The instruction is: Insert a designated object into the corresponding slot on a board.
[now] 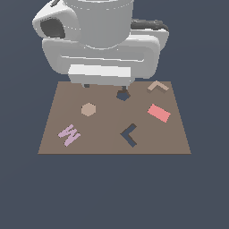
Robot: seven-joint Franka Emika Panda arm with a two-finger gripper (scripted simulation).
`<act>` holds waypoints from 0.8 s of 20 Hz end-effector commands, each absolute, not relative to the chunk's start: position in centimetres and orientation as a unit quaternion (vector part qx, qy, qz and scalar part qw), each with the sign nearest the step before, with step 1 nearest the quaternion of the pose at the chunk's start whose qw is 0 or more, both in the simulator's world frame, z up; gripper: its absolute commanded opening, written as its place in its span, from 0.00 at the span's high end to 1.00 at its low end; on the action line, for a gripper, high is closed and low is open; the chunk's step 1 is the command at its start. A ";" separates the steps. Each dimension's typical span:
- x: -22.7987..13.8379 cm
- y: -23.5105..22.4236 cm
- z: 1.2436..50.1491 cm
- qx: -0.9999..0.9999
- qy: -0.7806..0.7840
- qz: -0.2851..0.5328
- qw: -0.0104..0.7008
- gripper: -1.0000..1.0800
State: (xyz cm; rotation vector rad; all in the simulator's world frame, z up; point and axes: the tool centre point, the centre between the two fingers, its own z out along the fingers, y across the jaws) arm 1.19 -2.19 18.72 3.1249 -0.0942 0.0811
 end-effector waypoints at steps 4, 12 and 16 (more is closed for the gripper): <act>1.1 -2.1 18.6 0.999 -0.032 0.026 0.007 0.04; -0.3 -1.0 17.5 0.998 -0.060 0.024 0.007 0.04; -1.4 0.1 16.6 0.996 -0.085 0.022 0.006 0.04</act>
